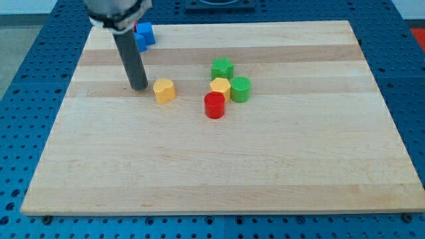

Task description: Push the red circle below the blue blocks

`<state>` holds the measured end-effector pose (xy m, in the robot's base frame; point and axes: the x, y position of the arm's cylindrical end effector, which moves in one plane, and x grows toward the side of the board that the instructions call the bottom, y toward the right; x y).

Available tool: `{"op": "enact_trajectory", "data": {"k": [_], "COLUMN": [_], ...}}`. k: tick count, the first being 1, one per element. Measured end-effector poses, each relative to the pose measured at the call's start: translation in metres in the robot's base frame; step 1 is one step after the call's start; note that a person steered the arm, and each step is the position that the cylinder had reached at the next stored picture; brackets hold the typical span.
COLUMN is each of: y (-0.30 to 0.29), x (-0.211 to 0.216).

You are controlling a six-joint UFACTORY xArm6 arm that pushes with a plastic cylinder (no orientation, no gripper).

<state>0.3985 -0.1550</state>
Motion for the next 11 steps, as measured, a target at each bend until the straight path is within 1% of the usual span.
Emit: {"op": "enact_trajectory", "data": {"k": [2, 3, 4, 5, 7, 11], "y": [0.057, 0.107, 0.143, 0.151, 0.134, 0.051], "x": [0.076, 0.084, 0.081, 0.067, 0.020, -0.043]}}
